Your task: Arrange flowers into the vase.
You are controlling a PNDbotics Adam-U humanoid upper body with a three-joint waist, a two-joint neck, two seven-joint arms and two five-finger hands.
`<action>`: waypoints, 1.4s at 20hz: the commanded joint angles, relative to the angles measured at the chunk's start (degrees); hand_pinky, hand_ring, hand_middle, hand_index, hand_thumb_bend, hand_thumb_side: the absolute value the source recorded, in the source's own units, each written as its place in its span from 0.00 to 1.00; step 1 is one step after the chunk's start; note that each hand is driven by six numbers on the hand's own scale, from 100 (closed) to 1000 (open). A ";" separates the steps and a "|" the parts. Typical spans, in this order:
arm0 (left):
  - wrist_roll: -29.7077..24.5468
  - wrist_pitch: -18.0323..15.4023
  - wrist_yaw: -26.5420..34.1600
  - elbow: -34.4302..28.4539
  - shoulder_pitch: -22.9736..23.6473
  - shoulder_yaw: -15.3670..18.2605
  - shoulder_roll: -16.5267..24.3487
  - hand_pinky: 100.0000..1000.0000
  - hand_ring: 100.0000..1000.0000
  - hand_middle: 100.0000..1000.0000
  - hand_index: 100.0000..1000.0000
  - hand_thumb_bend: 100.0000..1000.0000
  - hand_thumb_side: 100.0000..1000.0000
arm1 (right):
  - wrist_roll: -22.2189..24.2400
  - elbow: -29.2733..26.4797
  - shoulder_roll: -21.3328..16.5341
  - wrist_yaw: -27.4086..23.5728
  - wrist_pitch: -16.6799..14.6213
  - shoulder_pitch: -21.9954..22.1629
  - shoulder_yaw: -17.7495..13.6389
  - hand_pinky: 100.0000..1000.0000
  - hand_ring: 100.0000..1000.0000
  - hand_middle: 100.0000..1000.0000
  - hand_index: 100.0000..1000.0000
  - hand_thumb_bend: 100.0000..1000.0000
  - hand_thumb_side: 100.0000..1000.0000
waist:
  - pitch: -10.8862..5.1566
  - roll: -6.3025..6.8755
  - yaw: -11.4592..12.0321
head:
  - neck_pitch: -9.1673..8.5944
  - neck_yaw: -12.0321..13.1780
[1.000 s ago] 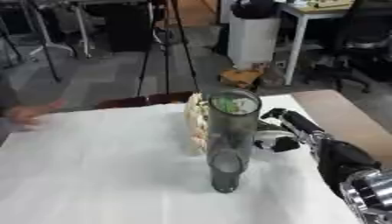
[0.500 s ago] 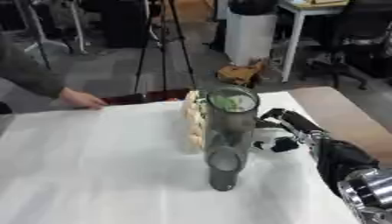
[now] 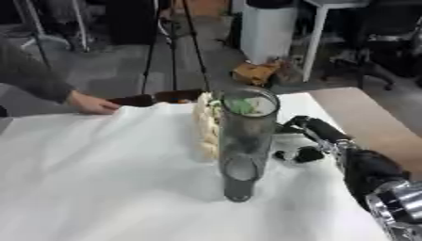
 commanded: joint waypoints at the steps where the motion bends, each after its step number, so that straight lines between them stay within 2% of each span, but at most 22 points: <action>1: 0.11 -0.07 0.11 -0.55 -0.19 0.31 0.37 0.52 0.42 0.48 0.92 0.67 0.78 | -7.22 -0.31 -2.70 0.67 -6.26 -0.82 0.00 0.70 0.73 0.71 0.80 0.52 0.44 | 0.29 0.27 0.04 | -0.18 -0.13; 3: 0.11 -0.12 0.17 -0.46 -0.16 0.29 0.34 0.52 0.42 0.48 0.92 0.67 0.78 | -6.81 -0.31 -2.67 0.60 -5.99 -0.59 -0.03 0.64 0.70 0.68 0.78 0.50 0.43 | 0.38 0.23 0.07 | -0.28 -0.03; 4: 0.09 -0.14 0.20 -0.43 -0.16 0.28 0.32 0.52 0.42 0.48 0.92 0.67 0.78 | -6.31 -0.31 -2.59 0.66 -5.84 -0.39 0.03 0.58 0.67 0.67 0.77 0.48 0.43 | 0.42 0.21 0.09 | -0.32 0.07; 6: 0.04 -0.17 0.23 -0.37 -0.18 0.25 0.27 0.52 0.42 0.48 0.92 0.67 0.78 | -4.82 -0.31 -2.41 0.92 -5.60 0.02 0.11 0.55 0.66 0.65 0.76 0.47 0.41 | 0.47 0.19 0.11 | -0.40 0.11; 7: 0.03 -0.18 0.26 -0.33 -0.16 0.26 0.25 0.52 0.42 0.48 0.92 0.67 0.78 | -3.96 -0.31 -2.29 1.16 -5.55 0.34 0.20 0.51 0.64 0.63 0.75 0.45 0.40 | 0.50 0.19 0.10 | -0.45 0.12; 11: 0.03 -0.23 0.34 -0.23 -0.11 0.27 0.20 0.52 0.42 0.48 0.92 0.67 0.78 | -0.17 -0.31 -2.05 1.09 -5.63 0.94 -0.11 0.50 0.63 0.63 0.74 0.45 0.38 | 0.54 0.20 0.03 | -0.45 0.08; 16: 0.04 -0.27 0.37 -0.18 -0.08 0.28 0.18 0.52 0.42 0.48 0.92 0.67 0.78 | 4.54 -0.31 -2.11 -1.37 -5.81 0.52 -0.58 0.49 0.63 0.63 0.74 0.44 0.38 | 0.52 0.21 0.00 | -0.40 0.07; 17: 0.03 -0.27 0.39 -0.17 -0.09 0.26 0.15 0.52 0.42 0.48 0.92 0.67 0.78 | 5.35 -0.31 -2.03 -1.81 -5.94 0.44 -0.53 0.35 0.50 0.55 0.72 0.46 0.41 | 0.54 0.16 -0.07 | -0.43 -0.10; 18: -0.01 -0.28 0.40 -0.12 -0.11 0.22 0.09 0.52 0.42 0.48 0.92 0.67 0.78 | 6.19 -0.31 -1.90 -2.19 -6.34 0.31 -0.47 0.32 0.47 0.54 0.72 0.46 0.41 | 0.56 0.09 -0.23 | -0.48 -0.31; 19: -0.03 -0.29 0.42 -0.07 -0.12 0.20 0.04 0.52 0.42 0.48 0.92 0.67 0.78 | 7.03 -0.31 -1.86 -2.64 -6.65 0.18 -0.49 0.24 0.43 0.52 0.71 0.46 0.41 | 0.58 0.04 -0.32 | -0.50 -0.42; 20: -0.06 -0.31 0.43 -0.02 -0.12 0.18 0.00 0.52 0.42 0.48 0.92 0.67 0.78 | 7.81 -0.31 -1.83 -3.18 -6.81 0.03 -0.56 0.23 0.43 0.52 0.72 0.46 0.42 | 0.59 0.00 -0.38 | -0.52 -0.49; 23: -0.13 -0.38 0.46 0.10 -0.14 0.13 -0.09 0.52 0.42 0.48 0.92 0.67 0.78 | 8.90 -0.31 -1.83 -5.09 -6.66 -0.24 -0.69 0.44 0.63 0.65 0.78 0.48 0.47 | 0.59 -0.04 -0.38 | -0.67 -0.60; 24: -0.14 -0.39 0.46 0.11 -0.12 0.13 -0.09 0.52 0.42 0.48 0.92 0.67 0.78 | 8.93 -0.31 -1.83 -5.73 -6.45 -0.29 -0.68 0.58 0.75 0.74 0.82 0.49 0.50 | 0.58 -0.02 -0.35 | -0.71 -0.61; 28: -0.13 -0.39 0.50 0.14 -0.05 0.16 -0.12 0.52 0.42 0.48 0.92 0.67 0.78 | 7.08 -0.47 -1.82 -8.36 -5.83 -0.66 -0.76 0.63 0.78 0.76 0.83 0.53 0.51 | 0.53 0.11 -0.19 | -0.70 -0.77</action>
